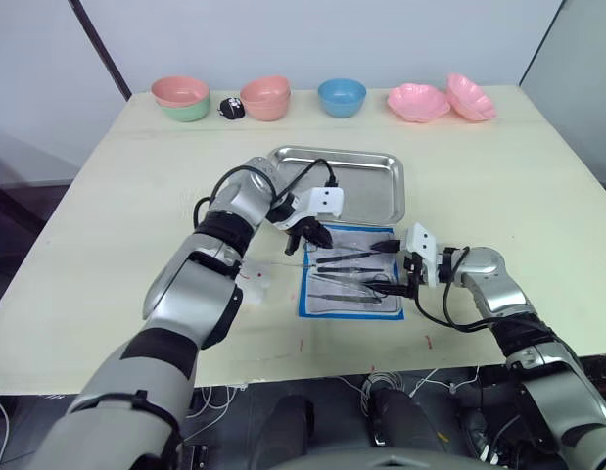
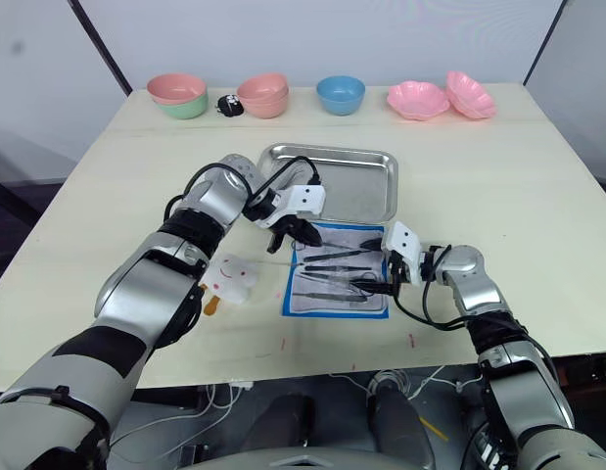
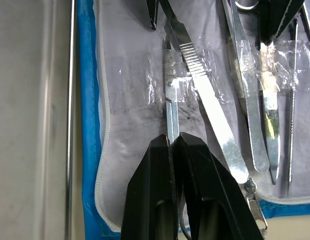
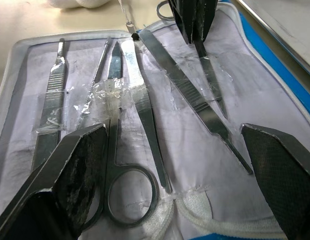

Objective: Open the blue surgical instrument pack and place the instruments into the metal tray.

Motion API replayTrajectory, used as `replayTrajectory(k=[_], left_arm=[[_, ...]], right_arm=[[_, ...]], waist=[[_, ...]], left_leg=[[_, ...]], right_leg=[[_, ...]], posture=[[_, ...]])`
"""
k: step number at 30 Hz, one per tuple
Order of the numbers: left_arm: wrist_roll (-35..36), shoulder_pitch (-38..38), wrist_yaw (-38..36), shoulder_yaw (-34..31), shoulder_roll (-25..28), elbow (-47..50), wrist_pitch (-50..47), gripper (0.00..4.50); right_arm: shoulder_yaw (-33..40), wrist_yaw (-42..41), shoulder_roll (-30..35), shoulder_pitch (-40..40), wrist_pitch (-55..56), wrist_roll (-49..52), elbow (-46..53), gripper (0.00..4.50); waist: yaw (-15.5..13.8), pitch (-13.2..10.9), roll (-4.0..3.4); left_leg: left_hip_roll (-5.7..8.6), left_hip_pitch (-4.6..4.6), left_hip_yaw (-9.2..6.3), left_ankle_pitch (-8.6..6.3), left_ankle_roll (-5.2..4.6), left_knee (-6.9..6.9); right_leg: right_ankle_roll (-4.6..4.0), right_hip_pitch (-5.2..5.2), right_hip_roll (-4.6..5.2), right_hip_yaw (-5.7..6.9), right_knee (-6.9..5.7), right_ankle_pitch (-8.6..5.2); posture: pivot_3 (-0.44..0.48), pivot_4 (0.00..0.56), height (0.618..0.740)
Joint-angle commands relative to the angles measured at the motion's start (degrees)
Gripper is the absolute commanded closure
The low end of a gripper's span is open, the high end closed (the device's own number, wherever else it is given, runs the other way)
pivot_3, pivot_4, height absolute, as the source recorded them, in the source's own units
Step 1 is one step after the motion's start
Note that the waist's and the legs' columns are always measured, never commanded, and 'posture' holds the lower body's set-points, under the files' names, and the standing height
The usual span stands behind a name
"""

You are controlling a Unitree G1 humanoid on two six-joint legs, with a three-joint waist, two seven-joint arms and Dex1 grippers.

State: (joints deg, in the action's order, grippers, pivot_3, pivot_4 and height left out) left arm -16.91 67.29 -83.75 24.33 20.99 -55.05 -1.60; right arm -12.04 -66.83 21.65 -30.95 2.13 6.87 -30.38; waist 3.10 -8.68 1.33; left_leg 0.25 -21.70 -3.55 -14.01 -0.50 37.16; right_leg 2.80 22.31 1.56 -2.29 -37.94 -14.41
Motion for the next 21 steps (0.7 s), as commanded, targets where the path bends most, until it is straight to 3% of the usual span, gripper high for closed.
replayTrajectory(k=[1, 21], left_arm=[[-0.1, 1.5, 0.3, -0.7, 1.9, 5.1, -2.1, 4.44], [0.0, -0.6, -1.8, 1.2, 6.8, 13.7, -7.8, 4.44]], right_arm=[[-5.1, 0.9, 0.0, 2.9, -1.9, -5.7, -5.5, 0.0], [-5.2, 0.8, 0.1, 3.6, -1.9, -5.7, -5.0, 0.0]], waist=[[0.0, 0.0, 0.0], [0.3, 0.0, -0.03]], left_leg=[[0.0, 0.0, 0.0, 0.0, 0.0, 0.0], [-0.01, -0.04, 0.0, 0.0, 0.0, -0.02]], right_leg=[[0.0, 0.0, 0.0, 0.0, 0.0, 0.0], [-0.02, 0.07, 0.0, -0.03, -0.01, 0.01]], posture=[[0.0, 0.15, 0.74], [0.0, 0.15, 0.74]])
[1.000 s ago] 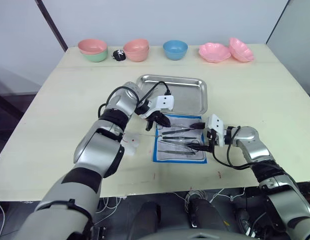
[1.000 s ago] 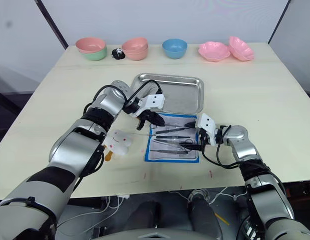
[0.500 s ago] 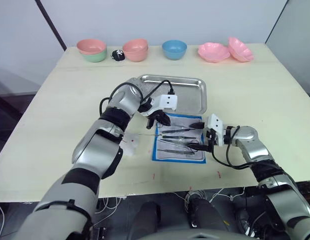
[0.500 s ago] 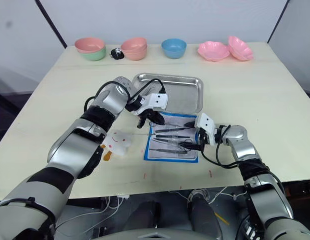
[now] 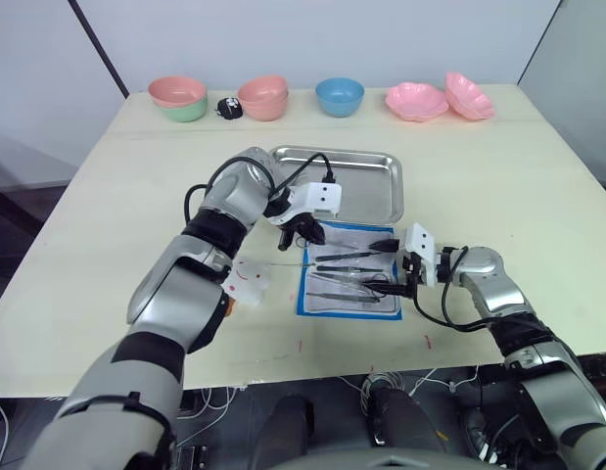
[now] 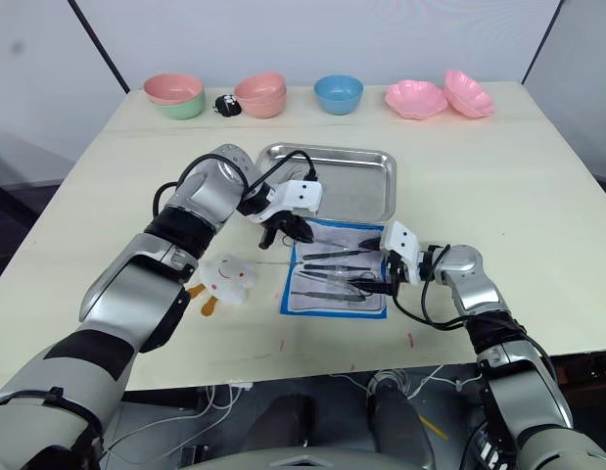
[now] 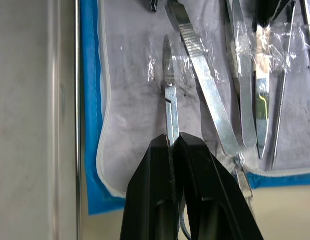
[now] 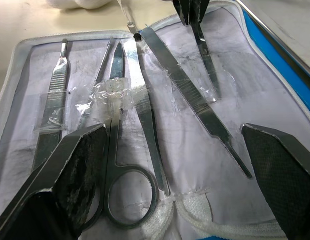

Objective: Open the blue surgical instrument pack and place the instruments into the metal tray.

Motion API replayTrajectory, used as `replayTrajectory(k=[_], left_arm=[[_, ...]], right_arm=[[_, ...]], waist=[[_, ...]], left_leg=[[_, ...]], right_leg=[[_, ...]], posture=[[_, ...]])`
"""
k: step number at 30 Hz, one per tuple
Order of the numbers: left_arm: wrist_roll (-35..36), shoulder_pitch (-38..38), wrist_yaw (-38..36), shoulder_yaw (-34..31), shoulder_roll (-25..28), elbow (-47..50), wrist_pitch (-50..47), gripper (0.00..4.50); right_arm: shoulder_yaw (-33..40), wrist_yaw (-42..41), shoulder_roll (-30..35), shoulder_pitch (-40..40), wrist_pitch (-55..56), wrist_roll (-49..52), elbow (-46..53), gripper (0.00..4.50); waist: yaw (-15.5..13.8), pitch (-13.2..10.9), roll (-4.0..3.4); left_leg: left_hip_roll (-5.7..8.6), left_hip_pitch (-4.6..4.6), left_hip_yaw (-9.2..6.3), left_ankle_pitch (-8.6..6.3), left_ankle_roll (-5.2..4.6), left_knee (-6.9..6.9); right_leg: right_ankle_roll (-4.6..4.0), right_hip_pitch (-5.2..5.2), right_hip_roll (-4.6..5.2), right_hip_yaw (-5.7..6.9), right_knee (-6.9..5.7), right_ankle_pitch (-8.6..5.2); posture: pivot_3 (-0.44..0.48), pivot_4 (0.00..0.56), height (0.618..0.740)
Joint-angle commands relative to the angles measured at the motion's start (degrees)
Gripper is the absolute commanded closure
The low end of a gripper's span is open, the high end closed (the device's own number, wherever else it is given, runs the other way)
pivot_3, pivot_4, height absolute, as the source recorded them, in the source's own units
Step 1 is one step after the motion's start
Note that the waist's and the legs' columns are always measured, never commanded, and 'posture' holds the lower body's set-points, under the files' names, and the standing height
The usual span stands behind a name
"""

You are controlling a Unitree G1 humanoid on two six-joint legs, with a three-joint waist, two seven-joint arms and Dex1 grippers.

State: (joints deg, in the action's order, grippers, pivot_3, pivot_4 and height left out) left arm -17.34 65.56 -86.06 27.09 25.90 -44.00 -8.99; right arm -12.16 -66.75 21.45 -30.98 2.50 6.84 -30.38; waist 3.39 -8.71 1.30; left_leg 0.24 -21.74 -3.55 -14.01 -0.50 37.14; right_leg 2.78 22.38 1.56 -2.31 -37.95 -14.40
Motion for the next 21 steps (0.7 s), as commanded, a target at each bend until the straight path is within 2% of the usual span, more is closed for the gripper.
replayTrajectory(k=[1, 9, 16, 21], left_arm=[[0.5, 1.0, 0.4, -1.7, 2.5, 2.9, -0.6, 4.44], [1.5, -0.3, 0.5, -2.5, 6.5, 3.3, -0.7, 4.44], [3.7, -1.6, -1.9, -4.2, 10.5, 7.3, -2.0, 4.44], [7.5, -2.2, -2.6, -7.5, 12.4, 10.6, -6.4, 4.44]], right_arm=[[-5.1, 0.8, 0.2, 3.6, -2.3, -5.7, -5.0, 0.0], [-5.1, 0.9, 0.0, 3.7, -2.2, -5.7, -5.1, 0.0], [-5.3, 0.8, 0.0, 3.5, -2.2, -5.7, -5.2, 0.0], [-5.4, 0.7, -0.1, 3.4, -2.1, -5.8, -5.2, 0.0]], waist=[[0.0, 0.0, 0.0], [0.0, 0.0, 0.0], [0.0, 0.0, 0.0], [0.0, 0.0, 0.0]], left_leg=[[0.0, 0.0, 0.0, 0.0, 0.0, 0.0], [-0.01, 0.01, -0.01, 0.0, 0.0, 0.0], [-0.02, 0.02, -0.03, 0.0, 0.0, -0.01], [-0.05, 0.02, -0.05, 0.0, 0.0, -0.02]], right_leg=[[0.0, 0.0, 0.0, 0.0, 0.0, 0.0], [0.0, 0.0, 0.0, -0.01, 0.0, 0.0], [-0.01, 0.0, 0.0, -0.01, 0.0, 0.0], [-0.03, 0.01, -0.01, -0.01, 0.0, 0.01]], posture=[[0.0, 0.15, 0.74], [0.0, 0.15, 0.74], [0.0, 0.15, 0.74], [0.0, 0.15, 0.74]])
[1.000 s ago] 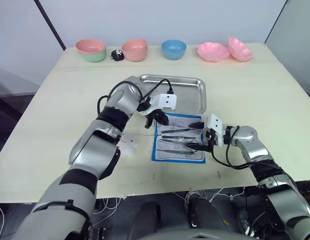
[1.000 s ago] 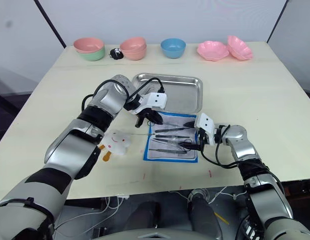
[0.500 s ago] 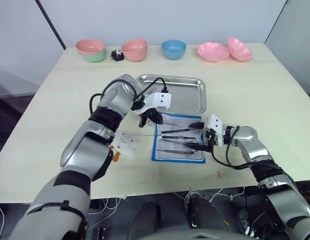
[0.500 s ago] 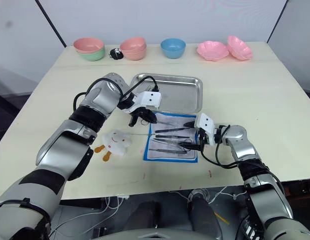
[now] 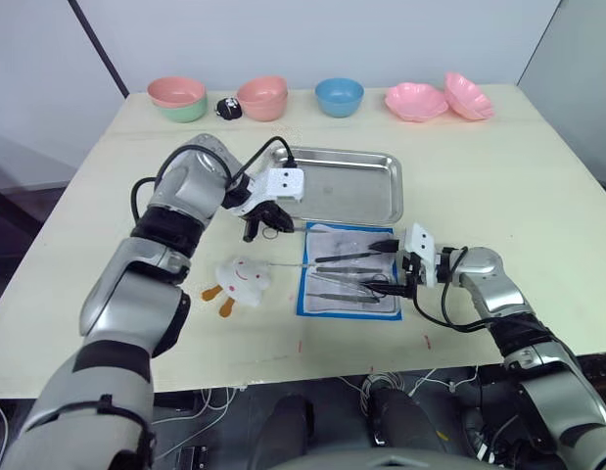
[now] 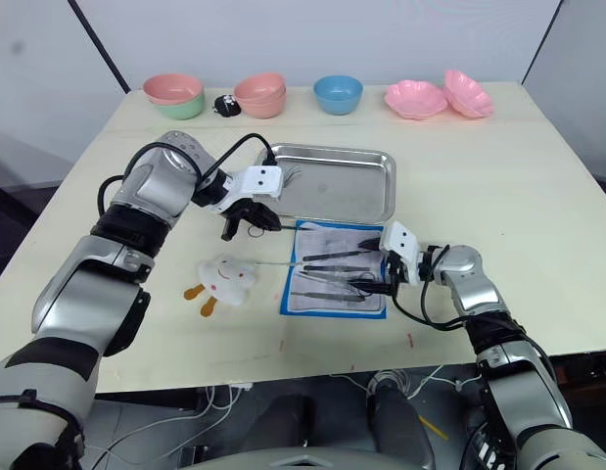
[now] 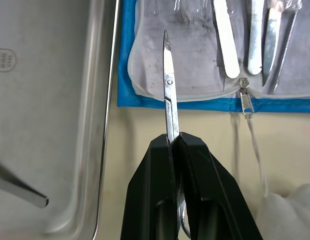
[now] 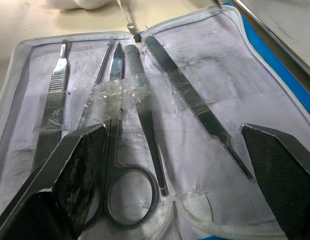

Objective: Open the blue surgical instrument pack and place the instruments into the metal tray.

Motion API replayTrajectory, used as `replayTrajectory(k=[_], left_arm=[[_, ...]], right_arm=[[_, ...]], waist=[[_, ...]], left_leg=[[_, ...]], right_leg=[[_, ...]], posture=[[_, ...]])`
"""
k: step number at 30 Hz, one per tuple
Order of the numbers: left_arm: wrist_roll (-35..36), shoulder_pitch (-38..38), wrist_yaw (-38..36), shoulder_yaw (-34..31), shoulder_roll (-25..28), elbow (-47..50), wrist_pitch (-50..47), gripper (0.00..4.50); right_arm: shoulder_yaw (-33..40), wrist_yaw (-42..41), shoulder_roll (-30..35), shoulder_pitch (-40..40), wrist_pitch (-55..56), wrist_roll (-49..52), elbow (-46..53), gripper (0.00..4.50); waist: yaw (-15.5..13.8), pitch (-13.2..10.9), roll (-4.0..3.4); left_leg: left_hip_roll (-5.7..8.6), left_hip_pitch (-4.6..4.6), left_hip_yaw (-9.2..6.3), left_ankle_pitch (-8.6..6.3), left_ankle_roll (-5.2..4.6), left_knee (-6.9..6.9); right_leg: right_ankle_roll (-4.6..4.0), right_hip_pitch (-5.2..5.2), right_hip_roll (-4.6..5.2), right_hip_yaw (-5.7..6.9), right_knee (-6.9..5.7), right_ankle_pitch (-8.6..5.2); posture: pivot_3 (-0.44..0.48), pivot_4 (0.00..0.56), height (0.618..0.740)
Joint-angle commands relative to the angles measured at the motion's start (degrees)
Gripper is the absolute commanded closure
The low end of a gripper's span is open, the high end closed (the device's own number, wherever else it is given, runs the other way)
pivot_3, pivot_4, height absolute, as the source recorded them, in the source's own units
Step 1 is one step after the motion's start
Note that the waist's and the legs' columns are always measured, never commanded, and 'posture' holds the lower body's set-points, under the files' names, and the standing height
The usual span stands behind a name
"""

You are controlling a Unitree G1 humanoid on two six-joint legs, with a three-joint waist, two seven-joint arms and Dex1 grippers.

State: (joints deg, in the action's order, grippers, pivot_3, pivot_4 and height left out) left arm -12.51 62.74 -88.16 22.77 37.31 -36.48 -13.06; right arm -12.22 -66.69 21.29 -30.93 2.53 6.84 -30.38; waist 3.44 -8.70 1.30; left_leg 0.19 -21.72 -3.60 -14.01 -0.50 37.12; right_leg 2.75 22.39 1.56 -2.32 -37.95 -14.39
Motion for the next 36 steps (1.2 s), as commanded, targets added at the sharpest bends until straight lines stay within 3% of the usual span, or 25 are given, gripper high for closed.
replayTrajectory(k=[1, 7, 10, 13, 17, 20, 36], left_arm=[[3.4, 0.5, 0.4, -4.0, 0.8, 3.3, -3.5, 4.44], [7.6, 0.3, 13.6, -11.5, -4.0, 3.6, -13.5, 4.44], [9.4, -0.5, 23.9, -15.6, -8.9, 5.1, -20.4, 4.44], [8.4, -2.3, 32.5, -16.4, -12.3, 6.2, -21.2, 4.44], [9.6, -0.6, 49.5, -22.1, -18.9, 1.0, -24.3, 4.44], [9.5, 0.8, 57.3, -23.9, -21.6, -3.6, -24.4, 4.44], [10.3, 7.7, 67.9, -24.2, -23.2, -24.7, -19.2, 4.44]], right_arm=[[-5.3, 0.6, 0.1, 3.4, -2.1, -5.8, -5.2, 0.0], [-5.4, 0.6, 0.1, 3.6, -2.2, -5.7, -5.0, 0.0], [-5.5, 0.5, 0.1, 3.9, -2.2, -5.8, -4.8, 0.0], [-5.5, 0.5, 0.1, 4.0, -2.2, -5.7, -4.8, 0.0], [-5.5, 0.5, -0.1, 3.6, -2.0, -5.7, -5.0, 0.0], [-5.6, 0.5, -0.2, 3.7, -1.9, -5.7, -5.0, 0.0], [-5.5, 0.9, -0.4, 3.9, -1.6, -5.7, -4.6, 0.0]], waist=[[0.0, 0.0, 0.0], [-0.1, 0.0, 0.01], [-0.1, 0.0, 0.02], [-0.1, 0.0, 0.0], [-0.3, 0.0, 0.02], [-0.2, 0.0, 0.02], [-0.2, 0.0, 0.03]], left_leg=[[0.0, 0.0, 0.0, 0.0, 0.0, 0.0], [0.0, 0.0, -0.11, 0.0, 0.0, 0.01], [0.0, 0.02, -0.18, 0.0, 0.0, 0.01], [0.0, 0.02, -0.2, 0.0, 0.0, 0.01], [0.01, 0.03, -0.25, 0.0, 0.01, 0.02], [0.07, 0.04, -0.23, 0.0, 0.01, 0.01], [0.12, 0.04, -0.23, 0.0, 0.03, -0.01]], right_leg=[[0.0, 0.0, 0.0, 0.0, 0.0, 0.0], [0.01, -0.01, 0.02, 0.0, -0.01, 0.0], [-0.01, -0.01, 0.02, -0.01, -0.02, 0.01], [-0.02, -0.02, 0.04, -0.01, -0.01, 0.03], [-0.17, -0.03, 0.06, 0.02, -0.03, 0.12], [-0.15, -0.03, 0.13, 0.0, -0.03, 0.12], [-0.15, -0.03, 0.14, 0.06, -0.02, 0.13]], posture=[[0.0, 0.15, 0.74], [0.0, 0.15, 0.74], [0.0, 0.15, 0.74], [0.0, 0.15, 0.74], [0.0, 0.15, 0.74], [0.0, 0.15, 0.74], [0.0, 0.15, 0.74]])
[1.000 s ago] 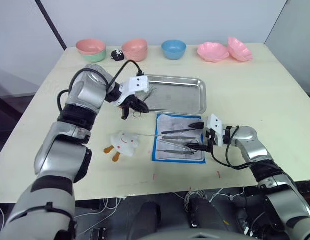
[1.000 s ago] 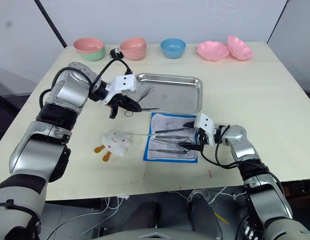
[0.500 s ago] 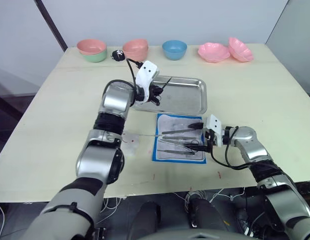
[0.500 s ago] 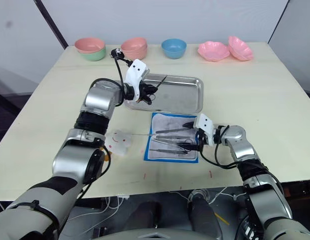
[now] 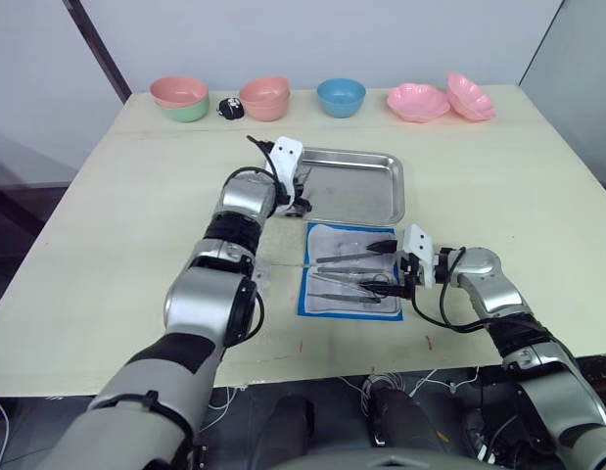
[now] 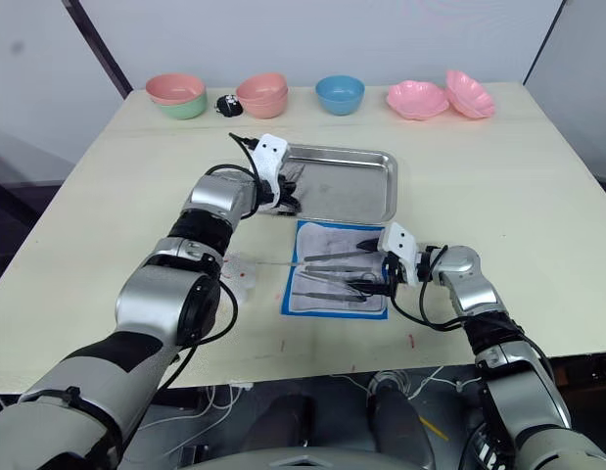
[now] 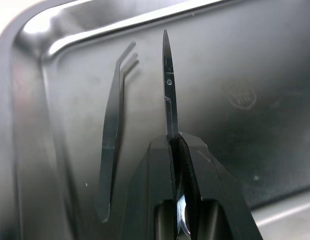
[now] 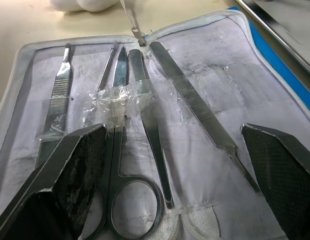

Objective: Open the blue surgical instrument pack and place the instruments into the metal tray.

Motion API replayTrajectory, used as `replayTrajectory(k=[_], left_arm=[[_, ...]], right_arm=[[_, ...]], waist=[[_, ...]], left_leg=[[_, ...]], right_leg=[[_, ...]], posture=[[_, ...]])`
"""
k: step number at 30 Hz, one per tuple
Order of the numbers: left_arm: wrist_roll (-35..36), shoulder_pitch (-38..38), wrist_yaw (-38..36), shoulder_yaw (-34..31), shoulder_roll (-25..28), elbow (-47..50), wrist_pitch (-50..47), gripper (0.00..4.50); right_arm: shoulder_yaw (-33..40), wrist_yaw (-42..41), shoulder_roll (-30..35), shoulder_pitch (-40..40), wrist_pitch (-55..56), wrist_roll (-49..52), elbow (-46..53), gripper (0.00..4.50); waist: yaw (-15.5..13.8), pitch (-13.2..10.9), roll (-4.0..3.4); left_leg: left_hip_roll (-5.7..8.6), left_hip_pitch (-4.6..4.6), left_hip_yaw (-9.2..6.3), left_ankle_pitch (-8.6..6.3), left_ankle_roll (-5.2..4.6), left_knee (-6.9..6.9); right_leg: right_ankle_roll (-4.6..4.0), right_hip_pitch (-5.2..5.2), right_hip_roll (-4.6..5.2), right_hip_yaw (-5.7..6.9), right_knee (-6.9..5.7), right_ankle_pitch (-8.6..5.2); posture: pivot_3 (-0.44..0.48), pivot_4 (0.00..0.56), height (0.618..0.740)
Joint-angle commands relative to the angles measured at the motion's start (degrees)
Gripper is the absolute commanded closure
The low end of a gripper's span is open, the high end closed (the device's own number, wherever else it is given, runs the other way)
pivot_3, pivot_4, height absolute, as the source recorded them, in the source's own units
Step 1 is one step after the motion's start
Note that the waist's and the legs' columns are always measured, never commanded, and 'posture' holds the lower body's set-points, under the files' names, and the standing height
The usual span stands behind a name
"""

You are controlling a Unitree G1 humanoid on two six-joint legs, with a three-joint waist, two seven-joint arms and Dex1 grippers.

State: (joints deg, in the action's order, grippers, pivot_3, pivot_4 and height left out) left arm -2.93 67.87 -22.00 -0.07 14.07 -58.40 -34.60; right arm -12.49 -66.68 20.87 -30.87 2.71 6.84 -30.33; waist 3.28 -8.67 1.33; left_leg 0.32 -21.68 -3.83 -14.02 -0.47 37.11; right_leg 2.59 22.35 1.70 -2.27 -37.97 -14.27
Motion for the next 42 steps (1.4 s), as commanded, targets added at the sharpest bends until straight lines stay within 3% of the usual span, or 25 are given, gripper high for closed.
replayTrajectory(k=[1, 12, 27, 31, 42], left_arm=[[0.8, 3.0, 2.3, -1.5, 0.0, -3.8, 2.9, 4.44], [1.1, 3.1, 3.5, -2.2, 0.5, -9.8, 5.5, 4.44], [1.5, 3.1, 4.2, -3.2, 0.9, -10.7, 7.0, 4.44], [1.4, 3.1, 5.5, -3.4, 1.0, -10.8, 7.4, 3.1], [0.9, 3.5, 2.3, -2.2, 0.9, -9.6, 7.7, 3.1]], right_arm=[[-5.2, 1.0, 0.0, 3.7, -1.8, -5.7, -4.8, 0.0], [-5.0, 1.2, 0.2, 4.0, -1.8, -5.6, -4.5, 0.0], [-4.9, 1.2, 0.4, 4.1, -1.6, -5.6, -4.5, 0.0], [-4.9, 1.2, 0.4, 4.1, -1.6, -5.6, -4.6, 0.0], [-4.9, 1.3, 0.3, 4.0, -1.6, -5.7, -4.7, 0.0]], waist=[[0.0, 0.0, 0.0], [0.0, 0.0, 0.0], [0.0, 0.0, 0.01], [0.0, 0.0, 0.01], [0.0, 0.0, 0.01]], left_leg=[[0.0, 0.0, 0.0, 0.0, 0.0, 0.0], [0.01, 0.0, 0.04, 0.0, 0.0, 0.0], [0.01, 0.0, 0.06, 0.0, 0.0, 0.0], [0.01, 0.0, 0.07, 0.0, 0.0, 0.0], [0.01, 0.0, 0.07, 0.0, 0.01, 0.0]], right_leg=[[0.0, 0.0, 0.0, 0.01, 0.0, 0.0], [0.01, 0.0, 0.0, 0.02, 0.0, -0.01], [0.05, -0.01, 0.0, 0.02, 0.0, -0.02], [0.05, -0.01, 0.0, 0.02, 0.0, -0.03], [0.05, 0.0, 0.0, 0.02, 0.0, -0.03]], posture=[[0.0, 0.15, 0.74], [0.0, 0.15, 0.74], [0.0, 0.15, 0.74], [0.0, 0.15, 0.74], [0.0, 0.15, 0.74]])
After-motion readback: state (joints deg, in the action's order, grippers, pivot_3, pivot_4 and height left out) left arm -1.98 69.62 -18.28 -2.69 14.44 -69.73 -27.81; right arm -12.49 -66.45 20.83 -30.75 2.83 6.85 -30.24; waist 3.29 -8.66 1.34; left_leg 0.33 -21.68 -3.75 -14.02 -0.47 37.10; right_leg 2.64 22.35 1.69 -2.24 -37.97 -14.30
